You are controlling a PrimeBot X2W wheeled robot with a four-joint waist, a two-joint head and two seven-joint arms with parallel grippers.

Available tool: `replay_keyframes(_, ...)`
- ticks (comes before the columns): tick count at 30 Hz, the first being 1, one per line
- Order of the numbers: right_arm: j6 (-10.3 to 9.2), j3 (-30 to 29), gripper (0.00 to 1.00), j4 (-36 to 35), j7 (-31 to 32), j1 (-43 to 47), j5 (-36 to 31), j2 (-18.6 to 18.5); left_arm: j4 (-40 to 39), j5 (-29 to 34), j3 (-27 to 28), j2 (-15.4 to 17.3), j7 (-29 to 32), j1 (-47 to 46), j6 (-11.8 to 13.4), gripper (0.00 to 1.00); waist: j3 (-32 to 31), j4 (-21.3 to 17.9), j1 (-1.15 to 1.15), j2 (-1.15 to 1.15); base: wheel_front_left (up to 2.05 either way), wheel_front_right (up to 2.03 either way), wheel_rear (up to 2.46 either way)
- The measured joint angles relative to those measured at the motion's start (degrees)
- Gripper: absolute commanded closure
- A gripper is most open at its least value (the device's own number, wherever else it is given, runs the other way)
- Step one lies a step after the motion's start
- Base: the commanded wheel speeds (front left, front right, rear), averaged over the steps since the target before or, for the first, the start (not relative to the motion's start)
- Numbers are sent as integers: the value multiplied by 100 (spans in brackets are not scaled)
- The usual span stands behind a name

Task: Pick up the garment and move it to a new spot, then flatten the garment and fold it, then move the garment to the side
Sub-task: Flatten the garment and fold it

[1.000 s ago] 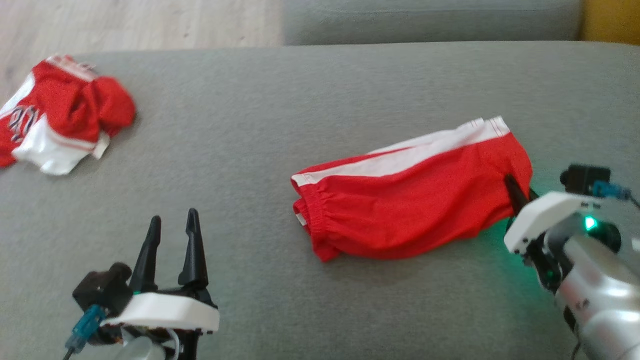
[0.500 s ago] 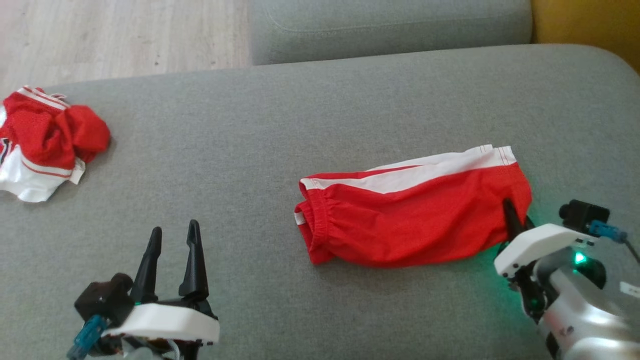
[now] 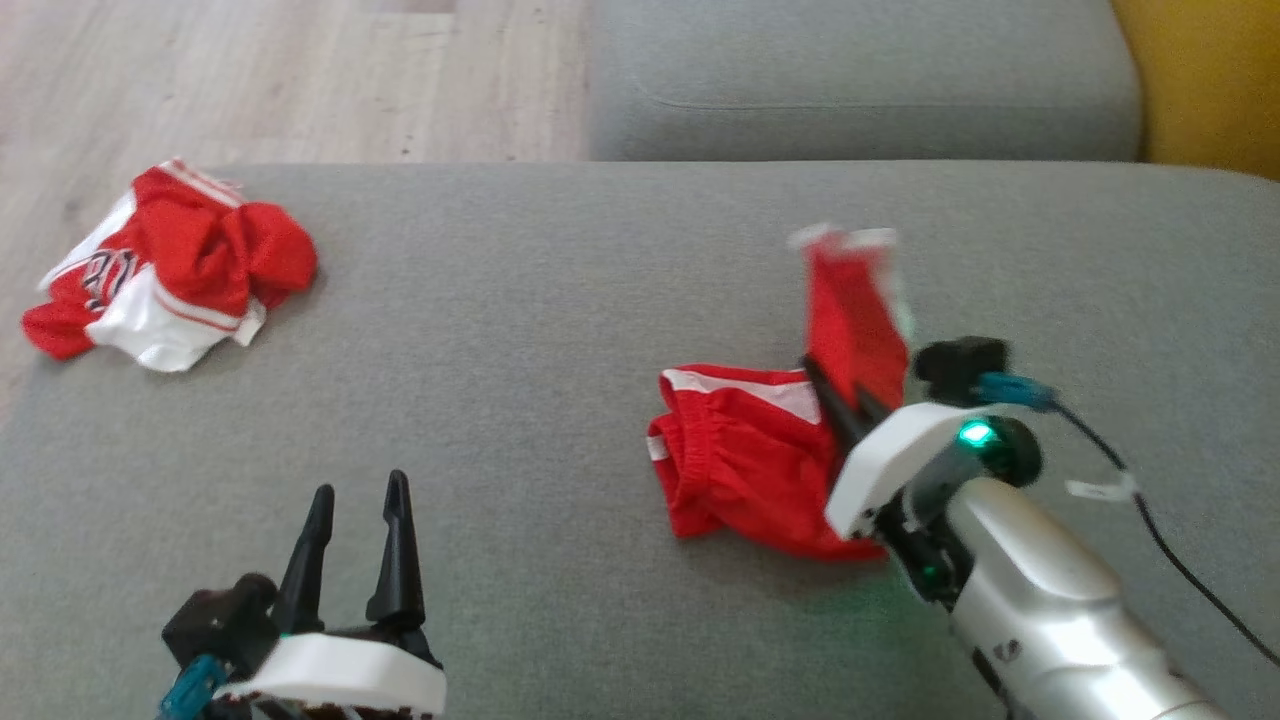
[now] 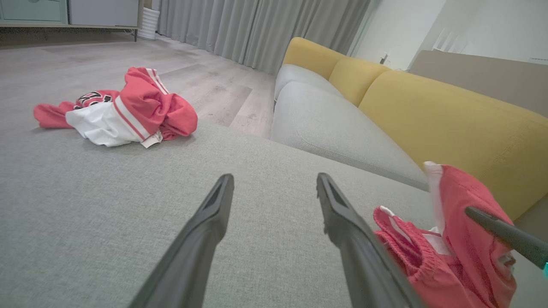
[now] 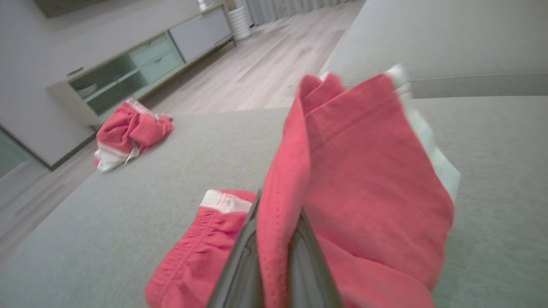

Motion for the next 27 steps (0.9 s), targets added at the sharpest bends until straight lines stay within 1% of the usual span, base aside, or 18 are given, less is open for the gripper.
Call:
replay_keyframes(4, 0, 289, 100, -240, 530, 43, -246, 23, 3, 0, -35, -3, 0, 1, -5, 0, -23, 165, 0, 0, 0, 0, 0)
replay_keyframes(8, 0, 475, 100, -436, 878, 310, -397, 22, 38, 0, -70, -11, -1, 2, -7, 0, -23, 271, 0, 0, 0, 0, 0)
replay_keyframes(12, 0, 531, 100, -690, 1034, 529, -438, 22, 45, 0, -68, -16, -1, 2, -7, 0, -27, 286, 0, 0, 0, 0, 0)
replay_keyframes(17, 0, 530, 100, -954, 1085, 595, -602, 26, 56, 0, -66, -20, -1, 9, -8, 0, -36, 238, 1, 0, 0, 0, 0)
replay_keyframes(18, 0, 528, 96, -1012, 1100, 599, -628, 30, 56, 0, -66, -22, -1, 9, -8, 0, -37, 224, 0, 0, 0, 0, 0)
replay_keyframes(19, 0, 531, 80, -1069, 1135, 610, -655, 35, 56, 0, -66, -25, -1, 9, -9, 0, -39, 210, 0, 0, 0, 0, 0)
replay_keyframes(20, 0, 534, 80, -1138, 1135, 641, -691, 40, 59, 0, -67, -29, -1, 9, -9, 0, -40, 197, 1, 0, 0, 0, 0)
replay_keyframes(21, 0, 534, 10, -1218, 1133, 696, -722, 46, 64, 0, -68, -31, -1, 9, -11, 0, -38, 185, 1, 0, 0, 0, 0)
replay_keyframes(22, 0, 545, 0, -1282, 1131, 756, -750, 54, 71, 0, -70, -35, -1, 9, -12, 0, -36, 173, 0, 0, 0, 0, 0)
replay_keyframes(27, 0, 555, 0, -1744, 1084, 1055, -896, 55, 96, 0, -93, -73, -1, 9, -13, 0, -25, 115, 0, 0, 0, 0, 0)
